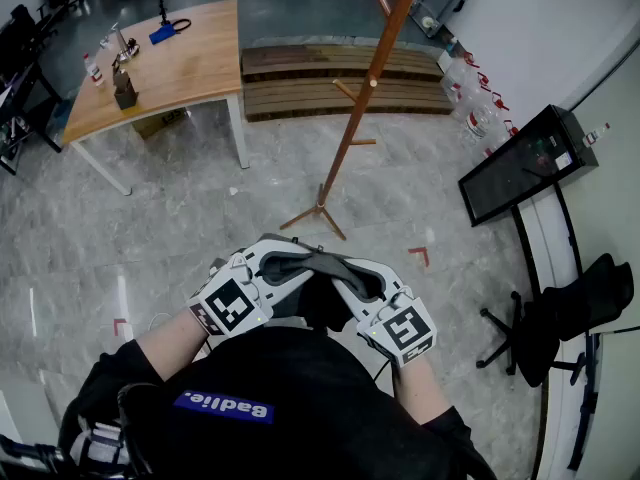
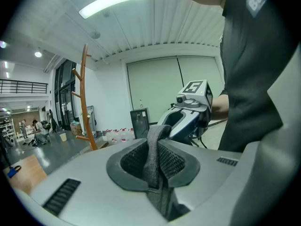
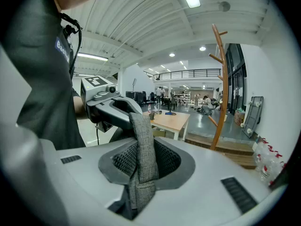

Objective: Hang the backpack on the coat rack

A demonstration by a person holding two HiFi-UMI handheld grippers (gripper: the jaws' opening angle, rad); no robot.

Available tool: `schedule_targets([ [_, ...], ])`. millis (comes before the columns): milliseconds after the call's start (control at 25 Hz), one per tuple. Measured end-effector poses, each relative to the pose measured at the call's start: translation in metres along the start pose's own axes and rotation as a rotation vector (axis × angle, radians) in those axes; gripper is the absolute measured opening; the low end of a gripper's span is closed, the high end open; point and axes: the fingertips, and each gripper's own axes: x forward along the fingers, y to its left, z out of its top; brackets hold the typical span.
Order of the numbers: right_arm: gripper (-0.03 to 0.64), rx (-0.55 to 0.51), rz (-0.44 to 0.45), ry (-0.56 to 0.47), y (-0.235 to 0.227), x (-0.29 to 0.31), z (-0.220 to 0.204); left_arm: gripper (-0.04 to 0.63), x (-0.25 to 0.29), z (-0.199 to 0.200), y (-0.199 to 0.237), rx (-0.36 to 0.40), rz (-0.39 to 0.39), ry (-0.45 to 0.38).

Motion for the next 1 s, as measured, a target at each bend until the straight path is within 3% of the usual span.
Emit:
schedule_targets([
  [600,0.083,0.018,0.009,0.002,-0.007,0.004,-0.001,0.066,0.005,-0.002,0.006,-0.014,0.007,0.006],
  [1000,0.083,-0.022,0.083,-0.036,-0.047,-0.003,0.018,0.066,0.029,0.022,0.033,-0.008,0.052,0.020],
])
